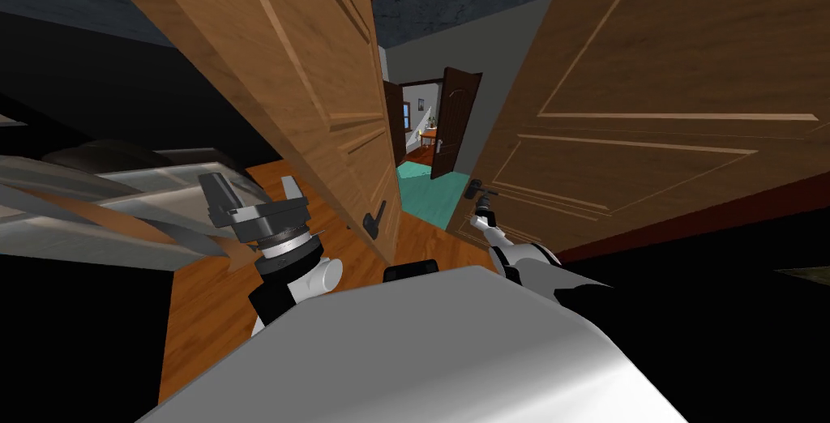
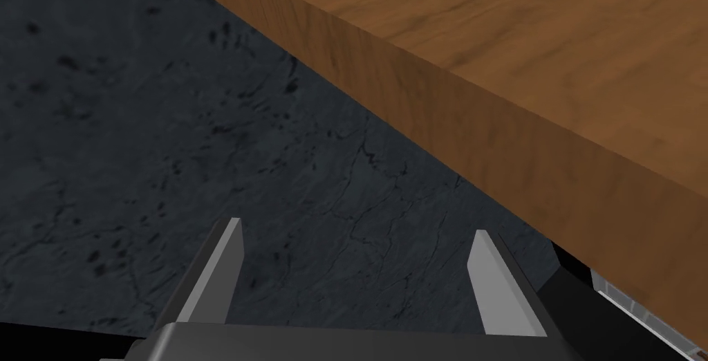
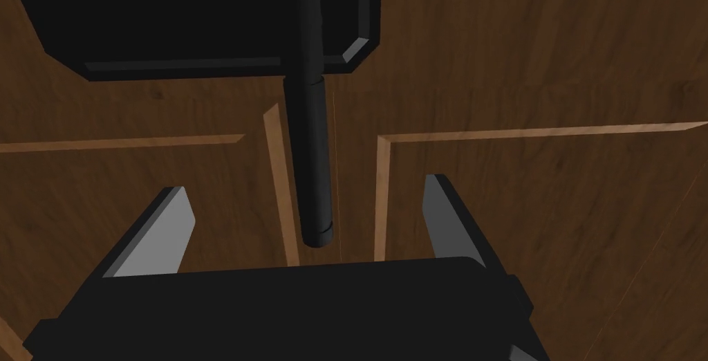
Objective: Pull the door open
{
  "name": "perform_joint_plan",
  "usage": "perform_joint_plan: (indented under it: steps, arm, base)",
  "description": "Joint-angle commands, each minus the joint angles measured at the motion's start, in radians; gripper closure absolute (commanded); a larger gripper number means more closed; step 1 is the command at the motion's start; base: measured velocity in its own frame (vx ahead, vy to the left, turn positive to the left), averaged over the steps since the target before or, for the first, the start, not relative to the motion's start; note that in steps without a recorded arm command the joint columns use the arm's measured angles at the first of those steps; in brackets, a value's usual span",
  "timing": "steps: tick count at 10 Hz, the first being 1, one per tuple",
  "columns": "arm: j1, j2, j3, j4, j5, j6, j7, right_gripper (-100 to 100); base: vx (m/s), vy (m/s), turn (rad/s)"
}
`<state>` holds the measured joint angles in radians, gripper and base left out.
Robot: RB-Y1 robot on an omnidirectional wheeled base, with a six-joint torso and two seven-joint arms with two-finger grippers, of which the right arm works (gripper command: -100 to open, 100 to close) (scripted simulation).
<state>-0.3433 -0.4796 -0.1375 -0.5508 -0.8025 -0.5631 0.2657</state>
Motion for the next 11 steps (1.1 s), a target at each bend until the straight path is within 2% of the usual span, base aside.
perform_joint_plan:
  steps: [1, 2, 5, 6, 7, 8, 9, 11]
  arm:
    - [0.017, -0.002, -0.034, -0.011, -0.016, 0.0, 0.023, -100]
    - [0.017, -0.002, -0.034, -0.011, -0.016, 0.0, 0.023, -100]
    - [0.022, -0.032, -0.098, 0.045, -0.045, -0.024, 0.037, -100]
    - [0.022, -0.032, -0.098, 0.028, -0.045, -0.024, 0.037, -100]
    - [0.022, -0.032, -0.098, 0.045, -0.045, -0.024, 0.037, -100]
    - [0.023, -0.033, -0.099, 0.034, -0.046, -0.019, 0.04, -100]
    - [0.023, -0.033, -0.099, 0.034, -0.046, -0.019, 0.04, 100]
    - [0.023, -0.033, -0.099, 0.034, -0.046, -0.019, 0.04, 100]
  base:
    - [0.058, -0.123, 0.269]
    - [0.048, -0.091, 0.092]
    - [0.071, -0.155, 0.345]
    - [0.05, -0.133, 0.034]
    - [0.019, -0.057, -0.015]
    - [0.003, -0.014, 0.003]
    - [0.0, 0.0, 0.0]
    - [-0.002, 0.004, -0.001]
